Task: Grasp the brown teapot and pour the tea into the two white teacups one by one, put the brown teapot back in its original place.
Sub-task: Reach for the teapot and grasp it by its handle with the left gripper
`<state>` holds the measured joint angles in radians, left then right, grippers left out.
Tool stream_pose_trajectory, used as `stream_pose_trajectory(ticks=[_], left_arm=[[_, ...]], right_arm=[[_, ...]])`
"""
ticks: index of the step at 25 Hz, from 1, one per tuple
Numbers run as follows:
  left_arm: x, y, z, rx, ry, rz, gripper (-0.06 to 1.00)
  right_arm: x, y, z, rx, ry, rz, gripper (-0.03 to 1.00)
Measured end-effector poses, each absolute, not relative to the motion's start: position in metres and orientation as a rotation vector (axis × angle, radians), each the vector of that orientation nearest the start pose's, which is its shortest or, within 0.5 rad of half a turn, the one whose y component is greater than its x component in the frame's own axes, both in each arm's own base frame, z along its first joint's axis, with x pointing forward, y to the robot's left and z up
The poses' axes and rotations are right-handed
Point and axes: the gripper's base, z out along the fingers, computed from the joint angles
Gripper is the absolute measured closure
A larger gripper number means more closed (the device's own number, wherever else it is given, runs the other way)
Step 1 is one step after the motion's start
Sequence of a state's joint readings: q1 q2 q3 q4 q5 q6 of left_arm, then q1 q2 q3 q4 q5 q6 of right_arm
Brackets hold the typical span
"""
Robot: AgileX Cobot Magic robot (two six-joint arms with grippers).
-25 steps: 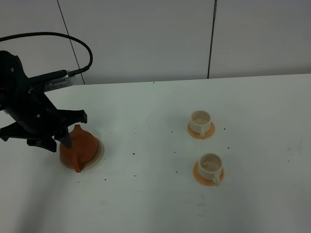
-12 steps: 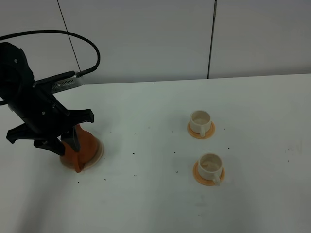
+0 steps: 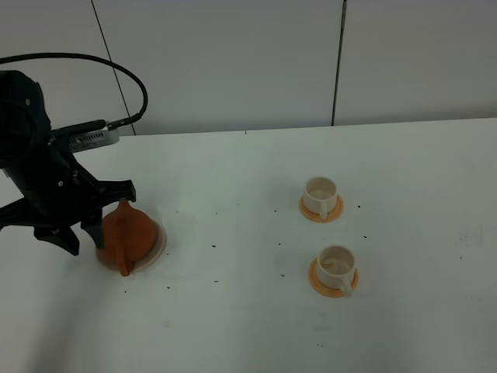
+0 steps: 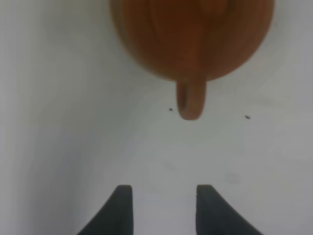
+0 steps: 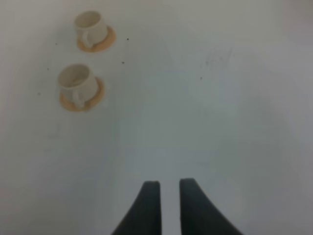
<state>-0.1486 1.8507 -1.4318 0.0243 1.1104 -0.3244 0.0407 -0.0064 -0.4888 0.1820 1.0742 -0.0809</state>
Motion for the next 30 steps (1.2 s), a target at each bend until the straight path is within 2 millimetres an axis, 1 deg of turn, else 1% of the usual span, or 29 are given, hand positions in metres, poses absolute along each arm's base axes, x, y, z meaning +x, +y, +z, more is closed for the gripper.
stream_pose_trajectory(ticks=[2,5,8,13,16,20,24,30], left_arm=[[0.370,-0.052,0.232,-0.209,3.006,0.015,0.57],[0.379,-0.054,0.224,-0.166,3.032,0.034,0.57],[0.388,-0.063,0.216,-0.128,3.041,0.041,0.57],[0.399,-0.078,0.214,-0.072,3.021,0.034,0.57],[0.400,-0.084,0.208,-0.049,3.031,0.035,0.57],[0.399,-0.085,0.202,-0.039,3.063,0.052,0.57],[0.397,-0.084,0.200,-0.033,3.095,0.115,0.57],[0.397,-0.082,0.200,-0.022,3.085,0.163,0.56]], right_arm=[[-0.006,0.014,0.274,-0.134,2.050,0.194,0.87],[-0.006,0.014,0.274,-0.134,2.050,0.194,0.87],[-0.006,0.014,0.274,-0.134,2.050,0.194,0.87],[-0.006,0.014,0.274,-0.134,2.050,0.194,0.87],[-0.006,0.014,0.274,-0.134,2.050,0.194,0.87],[-0.006,0.014,0.274,-0.134,2.050,0.194,0.87],[-0.006,0.014,0.274,-0.134,2.050,0.194,0.87],[-0.006,0.014,0.274,-0.134,2.050,0.194,0.86]])
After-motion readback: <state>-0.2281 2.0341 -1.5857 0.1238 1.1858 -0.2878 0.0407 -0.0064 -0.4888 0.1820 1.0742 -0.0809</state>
